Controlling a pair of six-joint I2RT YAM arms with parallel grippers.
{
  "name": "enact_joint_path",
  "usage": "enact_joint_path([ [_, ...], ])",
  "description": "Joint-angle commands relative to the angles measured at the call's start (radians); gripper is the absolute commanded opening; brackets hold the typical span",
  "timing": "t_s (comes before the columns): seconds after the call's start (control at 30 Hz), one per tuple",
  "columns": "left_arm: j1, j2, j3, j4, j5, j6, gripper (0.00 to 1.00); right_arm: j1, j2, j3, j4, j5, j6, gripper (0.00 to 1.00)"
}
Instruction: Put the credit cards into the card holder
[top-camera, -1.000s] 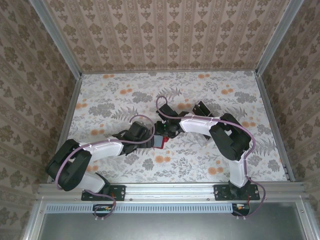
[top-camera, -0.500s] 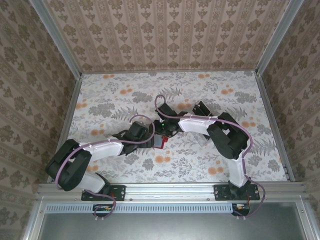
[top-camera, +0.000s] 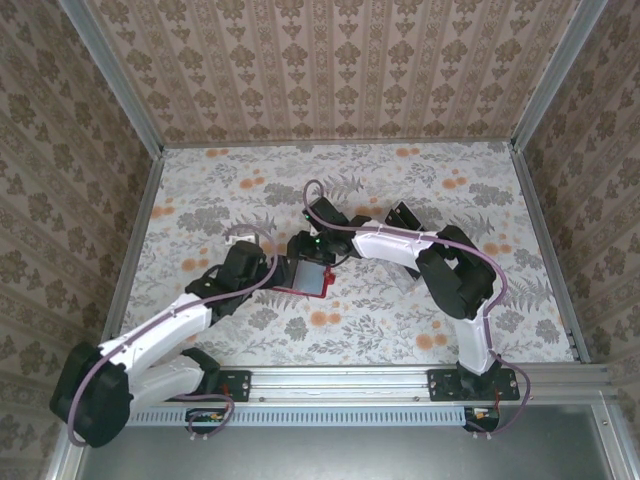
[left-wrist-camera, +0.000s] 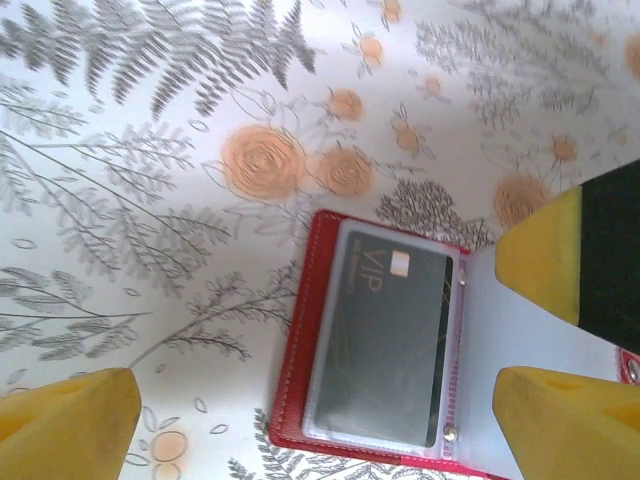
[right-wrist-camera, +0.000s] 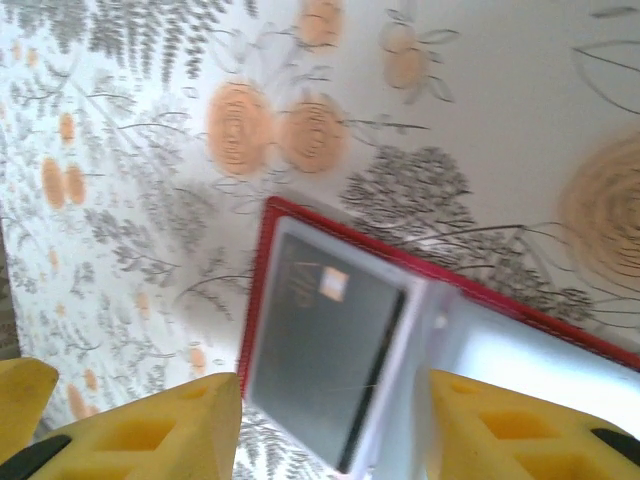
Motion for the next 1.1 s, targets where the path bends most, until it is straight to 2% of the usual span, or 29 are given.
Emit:
enact_joint_path([
  [0.0, 0.025, -0.038, -0.021, -0.072, -0.012, -0.013, 1.00, 0.022, 0.046, 0.073, -0.056, -0.016, 0.005, 0.51],
  [0.3, 0.045, -0.066, -0.043, -0.068, 0.015, -0.012, 1.00, 0.064, 0.202, 0.239, -0.102, -0.008, 0.016, 0.51],
  [0.5, 0.052, -0.067, -0.056, -0.066, 0.024, -0.006, 1.00, 0.066, 0.213, 0.250, -0.075, -0.019, 0.004, 0.51],
  [0.7, 0.054, -0.040, -0.065, -0.053, 0.026, 0.000, 1.00, 0.064, 0.103, 0.176, -0.036, -0.017, -0.033, 0.51],
  [0.9, 0.060, 0.005, -0.060, -0.042, 0.029, -0.002, 1.00, 0.064, -0.019, 0.025, -0.011, 0.019, -0.042, 0.51],
  [1.07, 0.064, 0.023, -0.040, -0.050, 0.015, 0.004, 1.00, 0.073, -0.044, -0.084, 0.040, 0.003, -0.014, 0.50],
])
